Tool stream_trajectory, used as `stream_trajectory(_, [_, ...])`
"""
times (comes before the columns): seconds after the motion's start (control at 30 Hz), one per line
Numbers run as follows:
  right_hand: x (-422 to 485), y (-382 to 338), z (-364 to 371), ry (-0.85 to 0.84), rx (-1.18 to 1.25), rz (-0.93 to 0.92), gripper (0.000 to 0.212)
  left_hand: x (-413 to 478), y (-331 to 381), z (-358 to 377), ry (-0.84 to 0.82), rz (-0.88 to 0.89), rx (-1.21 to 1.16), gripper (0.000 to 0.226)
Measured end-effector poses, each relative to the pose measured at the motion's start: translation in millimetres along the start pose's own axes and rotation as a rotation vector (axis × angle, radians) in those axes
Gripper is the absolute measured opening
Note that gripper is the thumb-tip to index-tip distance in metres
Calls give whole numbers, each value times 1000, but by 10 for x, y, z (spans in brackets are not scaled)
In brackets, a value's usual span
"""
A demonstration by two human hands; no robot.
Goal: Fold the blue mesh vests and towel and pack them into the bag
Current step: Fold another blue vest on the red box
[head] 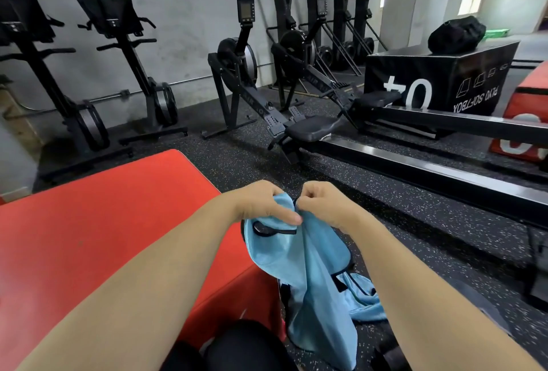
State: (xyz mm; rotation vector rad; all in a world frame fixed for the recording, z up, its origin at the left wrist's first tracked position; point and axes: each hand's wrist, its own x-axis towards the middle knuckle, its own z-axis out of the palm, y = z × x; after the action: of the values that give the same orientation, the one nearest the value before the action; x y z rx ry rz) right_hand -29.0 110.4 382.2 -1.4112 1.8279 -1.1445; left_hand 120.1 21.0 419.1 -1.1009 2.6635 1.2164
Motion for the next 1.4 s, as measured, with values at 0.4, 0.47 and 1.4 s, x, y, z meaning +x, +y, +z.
stream_trajectory(0.4, [-52, -104, -232, -203, -77, 174, 19, -8, 1, -186, 535, -65, 801, 4])
stream_trajectory(0.47, [-63, -155, -312, -187, -75, 232, 29, -9, -109, -247, 556, -131, 887, 8])
stream_trajectory(1.4, [91, -205, -924, 69, 0, 247, 31, 739, 110, -433, 585, 40, -98, 21])
